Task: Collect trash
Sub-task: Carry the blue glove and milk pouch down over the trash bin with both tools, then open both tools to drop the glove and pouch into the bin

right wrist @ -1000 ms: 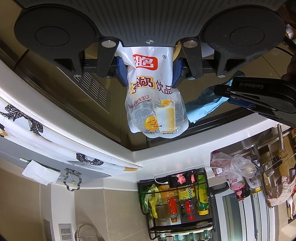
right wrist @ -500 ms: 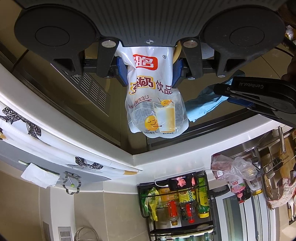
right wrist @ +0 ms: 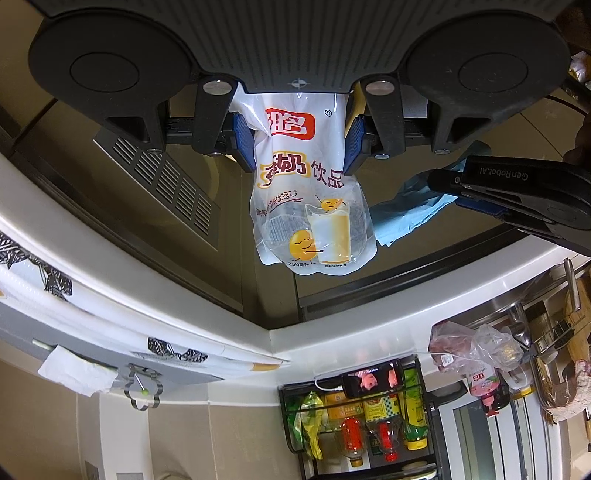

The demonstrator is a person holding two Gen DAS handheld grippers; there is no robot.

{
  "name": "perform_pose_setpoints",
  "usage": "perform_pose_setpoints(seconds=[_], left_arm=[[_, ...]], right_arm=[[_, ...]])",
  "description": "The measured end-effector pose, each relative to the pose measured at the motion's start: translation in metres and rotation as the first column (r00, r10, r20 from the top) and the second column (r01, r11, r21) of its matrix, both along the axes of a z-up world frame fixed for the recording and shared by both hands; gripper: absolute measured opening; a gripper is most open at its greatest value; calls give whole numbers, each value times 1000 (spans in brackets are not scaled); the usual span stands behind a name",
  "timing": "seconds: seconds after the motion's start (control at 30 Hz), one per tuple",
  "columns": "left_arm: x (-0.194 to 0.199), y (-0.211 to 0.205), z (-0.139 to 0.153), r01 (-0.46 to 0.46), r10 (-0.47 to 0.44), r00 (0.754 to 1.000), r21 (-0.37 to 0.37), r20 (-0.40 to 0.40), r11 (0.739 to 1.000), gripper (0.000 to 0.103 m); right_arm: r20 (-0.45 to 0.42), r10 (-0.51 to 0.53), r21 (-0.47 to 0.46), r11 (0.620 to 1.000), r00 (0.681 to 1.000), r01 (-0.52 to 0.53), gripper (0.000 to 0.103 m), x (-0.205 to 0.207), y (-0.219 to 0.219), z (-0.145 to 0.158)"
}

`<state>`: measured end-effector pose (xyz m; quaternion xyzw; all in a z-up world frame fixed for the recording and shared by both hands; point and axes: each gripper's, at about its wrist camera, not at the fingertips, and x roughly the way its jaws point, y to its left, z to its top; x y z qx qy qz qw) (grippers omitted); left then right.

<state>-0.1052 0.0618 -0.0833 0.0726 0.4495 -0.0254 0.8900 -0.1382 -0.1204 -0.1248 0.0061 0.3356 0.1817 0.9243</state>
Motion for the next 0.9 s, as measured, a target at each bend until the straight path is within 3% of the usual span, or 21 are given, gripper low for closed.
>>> perform_pose_setpoints(seconds=[0.9], left_arm=[[67, -17, -68, 32, -32, 980, -1, -196, 999, 35]], right_arm=[[-201, -84, -37, 996, 976, 78, 53, 57, 5, -56]])
